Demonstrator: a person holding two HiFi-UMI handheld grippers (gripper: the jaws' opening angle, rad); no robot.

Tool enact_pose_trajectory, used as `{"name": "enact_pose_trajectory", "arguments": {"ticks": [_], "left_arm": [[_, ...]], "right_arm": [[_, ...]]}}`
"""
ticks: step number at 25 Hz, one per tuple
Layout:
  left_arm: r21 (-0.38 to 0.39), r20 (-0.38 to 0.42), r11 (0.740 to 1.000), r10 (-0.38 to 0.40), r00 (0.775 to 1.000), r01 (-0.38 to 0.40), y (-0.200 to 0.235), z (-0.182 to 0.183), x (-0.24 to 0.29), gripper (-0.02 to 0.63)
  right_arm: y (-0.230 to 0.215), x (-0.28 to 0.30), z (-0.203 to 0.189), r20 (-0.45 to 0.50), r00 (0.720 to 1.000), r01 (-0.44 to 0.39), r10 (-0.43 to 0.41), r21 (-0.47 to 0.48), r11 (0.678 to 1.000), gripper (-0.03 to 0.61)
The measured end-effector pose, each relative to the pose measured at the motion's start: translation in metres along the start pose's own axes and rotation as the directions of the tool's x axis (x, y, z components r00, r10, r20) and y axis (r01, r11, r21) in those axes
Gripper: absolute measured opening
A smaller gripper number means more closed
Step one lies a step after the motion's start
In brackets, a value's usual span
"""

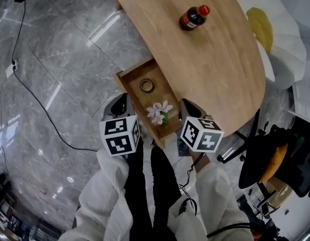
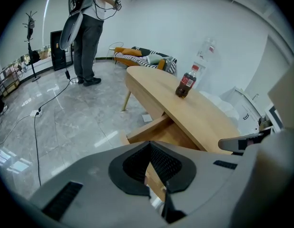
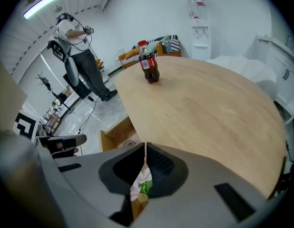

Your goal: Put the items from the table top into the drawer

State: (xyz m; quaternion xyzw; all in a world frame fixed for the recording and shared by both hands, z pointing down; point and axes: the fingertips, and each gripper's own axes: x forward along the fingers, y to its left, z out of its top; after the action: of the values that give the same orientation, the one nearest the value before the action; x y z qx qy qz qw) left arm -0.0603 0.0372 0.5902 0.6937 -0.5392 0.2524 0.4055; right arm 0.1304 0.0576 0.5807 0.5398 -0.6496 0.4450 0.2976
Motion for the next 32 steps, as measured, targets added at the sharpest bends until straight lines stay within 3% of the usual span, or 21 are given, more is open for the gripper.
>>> {"name": "enact_pose_trajectory", "arguments": {"ticks": [9,18,25,28,30,32], "left_arm": [[0.105,0.049,0.993,-0.058,0.997,0.053,-0.019,0.061,0.01,-0.006],[0.082,0.033,0.996,0.016,0.999,-0.019,-0.03,0.076,0.032,-0.006],[-0.039,0.038,0.997,0.067,0.997,-0.065,-0.058,0.093,0.057,-0.006],[-0.047,0.058,0.997,0.066,0.996,-0.063,-0.07,0.109,0.062,-0.006],[-0.043,0.069,0.997,0.073,0.995,-0.07,-0.072,0.119,0.063,-0.006],[-0.054,0.082,0.995,0.083,0.993,-0.079,-0.071,0.13,0.064,-0.006]], "right_arm": [[0.003,-0.002,0.047,0.087,0.996,0.002,-0.006,0.046,0.999,0.069],[-0.03,0.024,0.11,0.124,0.991,-0.054,0.049,0.043,0.998,0.069],[-0.041,0.032,0.177,0.126,0.979,-0.145,0.16,-0.12,0.982,0.072],[-0.039,0.032,0.199,0.114,0.976,-0.166,0.187,-0.172,0.971,0.081],[-0.031,0.029,0.207,0.097,0.972,-0.189,0.212,-0.205,0.96,0.138],[-0.022,0.022,0.215,0.089,0.97,-0.201,0.228,-0.243,0.949,0.141]]}}
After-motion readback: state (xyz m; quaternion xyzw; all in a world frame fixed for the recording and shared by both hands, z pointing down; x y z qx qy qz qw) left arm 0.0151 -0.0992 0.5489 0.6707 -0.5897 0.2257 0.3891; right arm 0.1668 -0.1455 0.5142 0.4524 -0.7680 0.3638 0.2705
